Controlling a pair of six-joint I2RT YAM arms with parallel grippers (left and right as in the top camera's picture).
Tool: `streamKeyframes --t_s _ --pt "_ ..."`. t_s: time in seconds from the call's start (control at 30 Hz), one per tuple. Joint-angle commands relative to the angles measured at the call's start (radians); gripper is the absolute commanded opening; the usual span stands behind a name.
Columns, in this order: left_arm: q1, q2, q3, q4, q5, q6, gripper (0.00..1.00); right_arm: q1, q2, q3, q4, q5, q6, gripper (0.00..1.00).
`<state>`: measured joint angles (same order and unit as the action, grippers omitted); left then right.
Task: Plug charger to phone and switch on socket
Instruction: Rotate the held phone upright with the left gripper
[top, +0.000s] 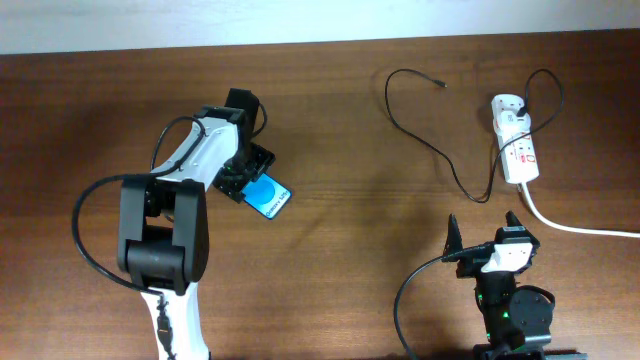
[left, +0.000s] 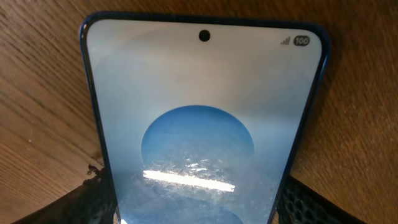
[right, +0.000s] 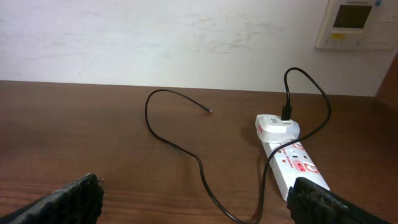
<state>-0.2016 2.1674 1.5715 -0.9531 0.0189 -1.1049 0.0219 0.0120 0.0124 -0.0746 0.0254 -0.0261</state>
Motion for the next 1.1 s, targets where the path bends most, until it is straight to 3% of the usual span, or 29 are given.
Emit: streamKeyframes --t_s 0.0,0.03,0.13,0.47,0.57,0.7,0.83,1.07 --pt "0.001 0.043 -0.048 0.001 0.057 -0.012 0.75 -0.002 -0.005 -0.007 -0.004 0.011 0.008 0.98" --pt "0.002 0.043 -0.043 0.002 0.098 -0.009 0.66 -0.002 -0.005 -0.007 -0.004 0.011 0.008 0.98" --pt "0.006 0.041 0.007 -0.021 0.117 0.078 0.66 -0.002 -0.005 -0.007 -0.004 0.011 0.008 0.98" --pt "0.072 0.041 0.096 -0.155 0.531 0.436 0.58 -0.002 -0.005 -0.007 -0.004 0.011 0.008 0.98" --pt "0.072 0.040 0.128 -0.194 0.615 0.483 0.58 -0.002 -0.005 -0.007 -0.004 0.011 0.008 0.98" --pt "0.072 0.038 0.141 -0.211 0.858 0.572 0.59 -0.002 -0.005 -0.007 -0.004 0.011 0.008 0.98" --pt "0.072 0.038 0.141 -0.262 0.974 0.614 0.58 -0.002 -0.005 -0.007 -0.004 0.011 0.008 0.98" --pt "0.072 0.038 0.141 -0.381 1.043 0.702 0.58 -0.002 -0.005 -0.007 -0.004 0.011 0.008 0.98"
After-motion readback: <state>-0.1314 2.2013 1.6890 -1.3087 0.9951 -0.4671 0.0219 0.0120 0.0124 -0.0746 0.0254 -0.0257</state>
